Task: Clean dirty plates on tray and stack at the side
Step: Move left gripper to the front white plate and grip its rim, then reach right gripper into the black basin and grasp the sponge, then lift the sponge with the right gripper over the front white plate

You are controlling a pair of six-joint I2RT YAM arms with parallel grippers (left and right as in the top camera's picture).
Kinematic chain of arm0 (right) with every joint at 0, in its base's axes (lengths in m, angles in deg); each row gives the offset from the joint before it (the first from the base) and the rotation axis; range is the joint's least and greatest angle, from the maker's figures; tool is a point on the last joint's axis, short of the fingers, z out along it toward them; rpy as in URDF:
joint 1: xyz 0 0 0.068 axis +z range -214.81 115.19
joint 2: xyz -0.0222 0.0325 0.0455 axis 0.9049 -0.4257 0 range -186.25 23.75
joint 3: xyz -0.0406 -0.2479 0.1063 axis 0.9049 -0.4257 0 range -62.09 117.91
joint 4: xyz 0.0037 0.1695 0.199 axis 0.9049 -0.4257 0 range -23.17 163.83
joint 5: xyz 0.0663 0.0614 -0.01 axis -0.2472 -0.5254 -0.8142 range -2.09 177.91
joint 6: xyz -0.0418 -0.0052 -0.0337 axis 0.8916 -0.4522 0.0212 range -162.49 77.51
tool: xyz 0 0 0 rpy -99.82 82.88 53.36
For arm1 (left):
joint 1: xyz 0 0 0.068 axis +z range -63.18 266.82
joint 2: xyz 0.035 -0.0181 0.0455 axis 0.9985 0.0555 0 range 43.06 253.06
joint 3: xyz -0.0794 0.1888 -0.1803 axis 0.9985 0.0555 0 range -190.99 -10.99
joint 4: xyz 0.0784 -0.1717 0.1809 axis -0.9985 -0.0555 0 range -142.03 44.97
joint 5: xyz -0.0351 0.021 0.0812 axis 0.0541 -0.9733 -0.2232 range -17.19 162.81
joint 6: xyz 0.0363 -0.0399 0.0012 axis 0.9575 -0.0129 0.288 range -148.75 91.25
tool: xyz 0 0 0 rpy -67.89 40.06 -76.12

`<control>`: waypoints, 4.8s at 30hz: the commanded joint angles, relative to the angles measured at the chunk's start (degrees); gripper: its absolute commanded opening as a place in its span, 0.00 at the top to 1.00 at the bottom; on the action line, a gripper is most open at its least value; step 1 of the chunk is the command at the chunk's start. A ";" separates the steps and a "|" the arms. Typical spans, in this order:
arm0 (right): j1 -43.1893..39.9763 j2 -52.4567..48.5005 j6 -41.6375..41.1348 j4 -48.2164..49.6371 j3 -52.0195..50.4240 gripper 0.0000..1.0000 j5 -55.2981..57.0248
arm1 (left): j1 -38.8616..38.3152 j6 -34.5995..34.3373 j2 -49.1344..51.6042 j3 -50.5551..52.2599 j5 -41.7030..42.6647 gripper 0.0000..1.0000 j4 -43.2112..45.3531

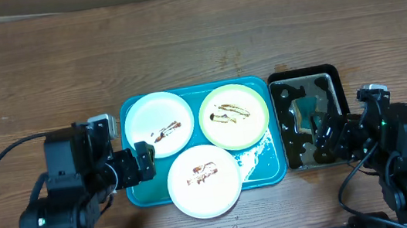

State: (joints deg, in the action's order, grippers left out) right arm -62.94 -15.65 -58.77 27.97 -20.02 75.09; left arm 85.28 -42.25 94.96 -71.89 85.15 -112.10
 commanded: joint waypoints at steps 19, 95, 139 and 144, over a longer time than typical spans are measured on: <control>-0.35 -11.15 -0.09 -0.72 1.79 0.00 1.62 | -18.16 -17.84 21.79 8.41 -0.17 0.05 -7.85; 3.76 -52.17 6.36 1.20 14.25 0.32 14.36 | -18.38 -16.11 38.10 9.86 -7.96 0.72 6.23; 3.76 -59.01 4.04 3.37 13.29 0.52 12.72 | -18.38 -16.35 38.12 13.25 -4.83 0.89 10.60; 3.76 -59.01 4.04 3.26 13.29 0.72 12.74 | -18.38 -16.35 38.12 13.25 -4.83 0.89 10.60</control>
State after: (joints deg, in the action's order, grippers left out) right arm -59.35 -74.25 -54.13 31.16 -6.91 87.73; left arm 67.29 -58.64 132.49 -59.02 79.69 -101.57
